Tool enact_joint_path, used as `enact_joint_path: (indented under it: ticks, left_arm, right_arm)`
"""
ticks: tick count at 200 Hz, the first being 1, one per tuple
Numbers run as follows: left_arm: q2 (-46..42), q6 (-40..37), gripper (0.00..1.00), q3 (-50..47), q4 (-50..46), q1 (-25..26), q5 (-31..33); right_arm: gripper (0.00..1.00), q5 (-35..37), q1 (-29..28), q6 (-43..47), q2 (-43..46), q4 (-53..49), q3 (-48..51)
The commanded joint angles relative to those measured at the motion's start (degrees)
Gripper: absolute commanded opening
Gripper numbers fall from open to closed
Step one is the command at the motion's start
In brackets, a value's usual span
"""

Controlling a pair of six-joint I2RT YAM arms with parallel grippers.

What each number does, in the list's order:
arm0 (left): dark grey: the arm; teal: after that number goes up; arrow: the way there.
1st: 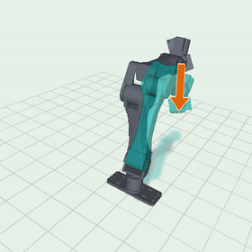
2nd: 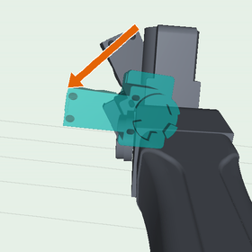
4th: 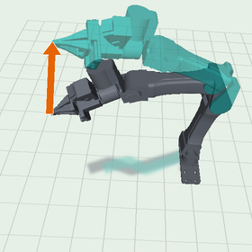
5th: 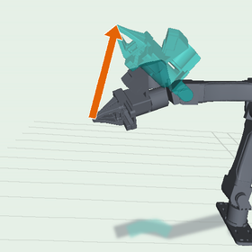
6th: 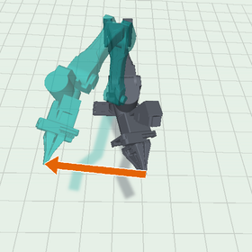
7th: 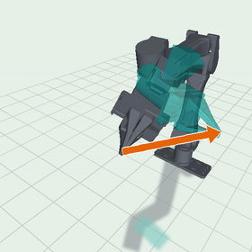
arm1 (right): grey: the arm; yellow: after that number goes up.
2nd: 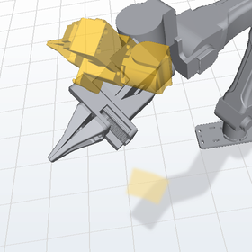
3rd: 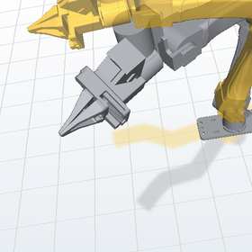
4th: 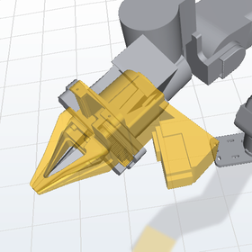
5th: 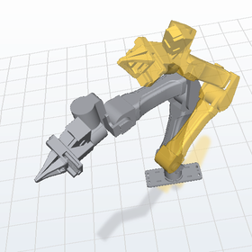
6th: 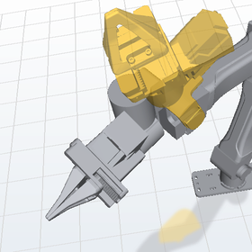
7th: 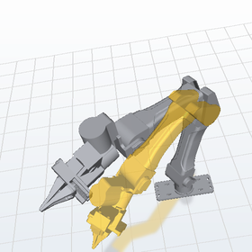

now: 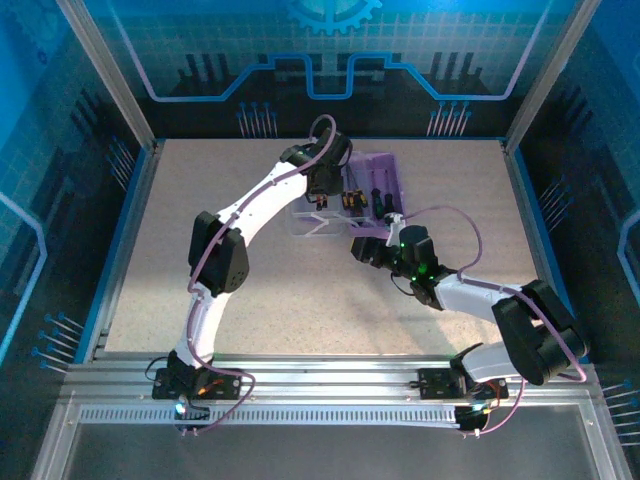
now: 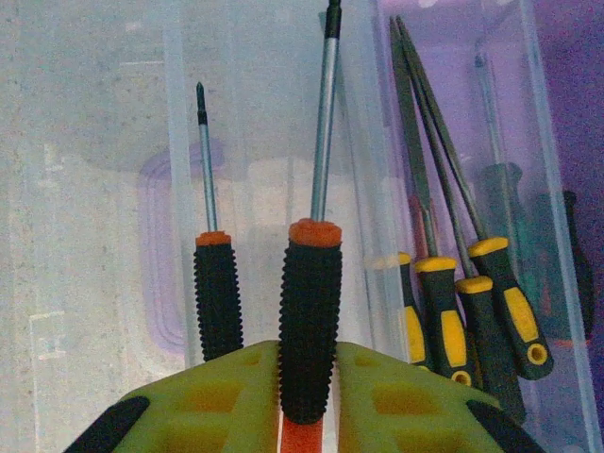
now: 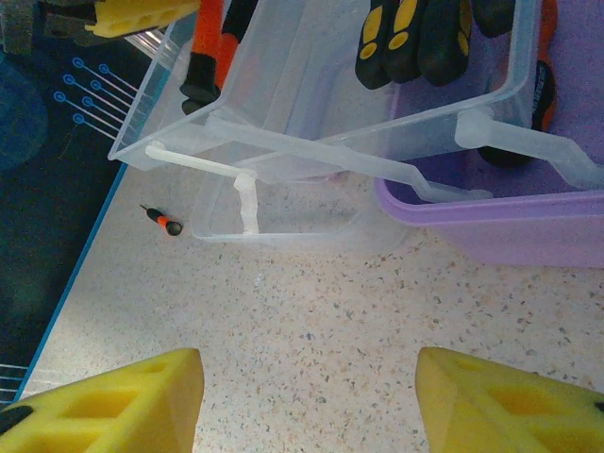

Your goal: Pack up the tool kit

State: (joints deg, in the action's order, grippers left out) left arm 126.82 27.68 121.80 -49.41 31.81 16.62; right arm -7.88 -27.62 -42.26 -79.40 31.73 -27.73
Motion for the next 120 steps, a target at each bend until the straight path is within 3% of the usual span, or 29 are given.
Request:
enact_joint_path:
  ticks: [1, 75, 120]
  left_arm:
    - [1.2, 1.1, 0.22, 0.2, -1.4, -0.4, -1.5]
    - [0.6, 2.2, 0.24, -1.1, -0.9, -0.4, -2.7]
    - [-5.4, 1.4, 0.24, -3.7, 1.1, -0.5, -0.7]
  right_arm:
    - [0.62, 0.6, 0.7, -0.6, 0.7, 0.2, 0.5]
    - [0.63, 0.3, 0.7, -1.1, -0.4, 0.0, 0.1]
    - [0.63, 0.3, 0.8, -0.9, -0.3, -0.1, 0.0]
